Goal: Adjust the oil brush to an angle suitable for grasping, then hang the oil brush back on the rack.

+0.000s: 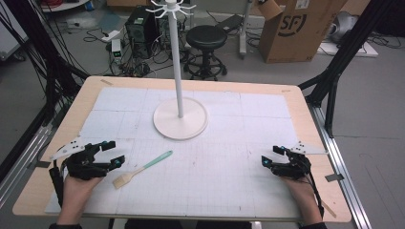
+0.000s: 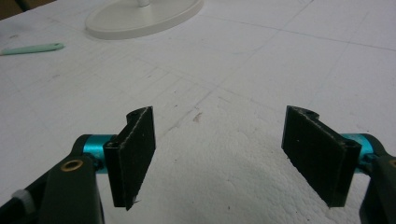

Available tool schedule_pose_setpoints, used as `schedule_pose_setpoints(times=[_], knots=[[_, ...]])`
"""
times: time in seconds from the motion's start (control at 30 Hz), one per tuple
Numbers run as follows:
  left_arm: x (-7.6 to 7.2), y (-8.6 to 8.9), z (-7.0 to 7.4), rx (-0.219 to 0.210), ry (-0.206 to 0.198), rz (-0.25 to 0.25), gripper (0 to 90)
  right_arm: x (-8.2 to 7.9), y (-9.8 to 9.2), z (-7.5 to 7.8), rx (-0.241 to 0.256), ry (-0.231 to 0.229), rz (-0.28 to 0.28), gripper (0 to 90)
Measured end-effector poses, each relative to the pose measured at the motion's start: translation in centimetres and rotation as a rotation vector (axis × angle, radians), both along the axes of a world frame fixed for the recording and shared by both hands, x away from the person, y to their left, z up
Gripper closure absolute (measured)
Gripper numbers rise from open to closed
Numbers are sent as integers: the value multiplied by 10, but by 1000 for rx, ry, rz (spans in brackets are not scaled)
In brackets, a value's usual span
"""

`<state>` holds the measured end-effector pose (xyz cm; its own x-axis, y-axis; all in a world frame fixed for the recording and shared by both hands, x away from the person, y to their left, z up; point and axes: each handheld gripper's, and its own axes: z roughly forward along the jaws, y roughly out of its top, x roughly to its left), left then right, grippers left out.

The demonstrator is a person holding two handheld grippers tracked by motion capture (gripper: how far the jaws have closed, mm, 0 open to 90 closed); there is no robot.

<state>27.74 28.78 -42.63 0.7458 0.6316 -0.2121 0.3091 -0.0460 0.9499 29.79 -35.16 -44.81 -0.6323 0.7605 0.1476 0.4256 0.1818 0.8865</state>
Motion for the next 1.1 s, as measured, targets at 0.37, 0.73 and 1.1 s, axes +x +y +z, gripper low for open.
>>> schedule_pose_setpoints(times=[0.37,0.73,1.1], knots=[[0,0,4,-11,2,-10,212,0,0,0,-1,3,-6,254],[-2,-16,8,48,33,-86,217,1,1,0,-2,10,-5,257],[1,-37,2,144,87,-124,234,4,1,-1,-5,36,-3,260]])
